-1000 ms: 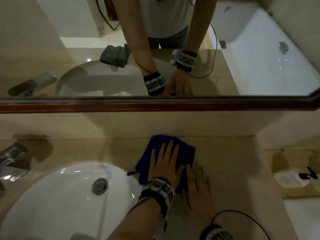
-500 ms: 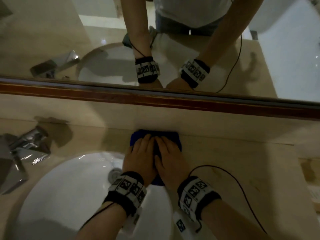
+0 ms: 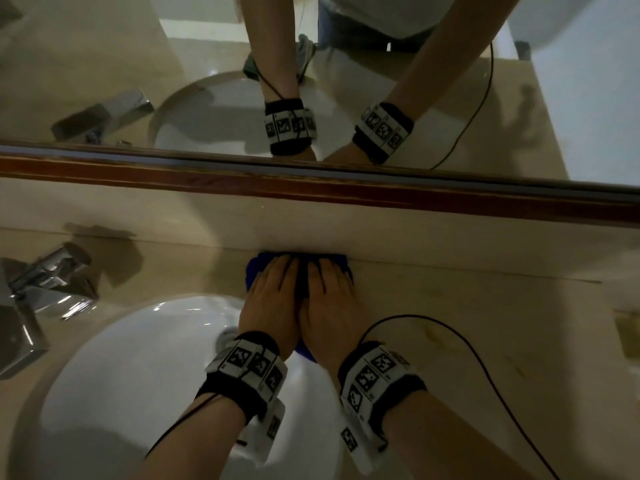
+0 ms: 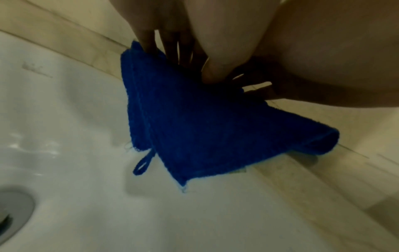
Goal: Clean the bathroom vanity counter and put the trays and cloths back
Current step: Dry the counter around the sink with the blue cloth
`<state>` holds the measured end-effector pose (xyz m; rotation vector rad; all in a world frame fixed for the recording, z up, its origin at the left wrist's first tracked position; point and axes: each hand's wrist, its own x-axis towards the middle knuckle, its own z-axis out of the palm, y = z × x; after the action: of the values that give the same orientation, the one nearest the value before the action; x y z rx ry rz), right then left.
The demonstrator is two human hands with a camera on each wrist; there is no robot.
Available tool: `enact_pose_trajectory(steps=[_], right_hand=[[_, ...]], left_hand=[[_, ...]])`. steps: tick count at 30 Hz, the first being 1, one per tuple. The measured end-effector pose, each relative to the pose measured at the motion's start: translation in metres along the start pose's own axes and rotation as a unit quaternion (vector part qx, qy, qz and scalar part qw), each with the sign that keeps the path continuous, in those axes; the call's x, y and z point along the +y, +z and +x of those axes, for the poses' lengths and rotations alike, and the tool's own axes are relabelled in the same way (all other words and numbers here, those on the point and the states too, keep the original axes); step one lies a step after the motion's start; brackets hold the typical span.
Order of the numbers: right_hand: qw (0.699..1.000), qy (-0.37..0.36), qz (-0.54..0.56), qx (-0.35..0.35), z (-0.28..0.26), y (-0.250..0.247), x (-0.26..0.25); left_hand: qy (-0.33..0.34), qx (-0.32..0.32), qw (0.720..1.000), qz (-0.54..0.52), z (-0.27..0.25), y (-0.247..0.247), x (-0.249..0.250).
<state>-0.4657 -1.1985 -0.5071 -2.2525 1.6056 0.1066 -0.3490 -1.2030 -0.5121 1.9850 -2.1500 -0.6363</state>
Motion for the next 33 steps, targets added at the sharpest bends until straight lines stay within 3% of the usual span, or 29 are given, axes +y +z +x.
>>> enact_pose_trajectory(steps=[9, 14, 19, 28, 33], right_hand=[[0.984, 0.081, 0.125, 0.103, -0.014, -0.017, 0.023], [0.985, 0.096, 0.116, 0.089, -0.037, -0.025, 0.066], [0.987, 0.125, 0.098, 0.033, -0.067, -0.038, 0.126], [0.971, 0.201, 0.106, 0.078, -0.131, -0.049, 0.262], [0.966, 0.222, 0.103, 0.087, -0.160, -0.056, 0.331]], left_hand=[[-0.024, -0.014, 0.999, 0.030, 0.005, 0.004, 0.037], [-0.005, -0.020, 0.998, 0.052, 0.006, 0.019, 0.081], [0.030, -0.023, 0.998, 0.048, 0.007, 0.044, 0.140], [0.097, -0.050, 0.993, 0.040, 0.016, 0.113, 0.279], [0.113, -0.032, 0.991, 0.062, 0.018, 0.149, 0.353]])
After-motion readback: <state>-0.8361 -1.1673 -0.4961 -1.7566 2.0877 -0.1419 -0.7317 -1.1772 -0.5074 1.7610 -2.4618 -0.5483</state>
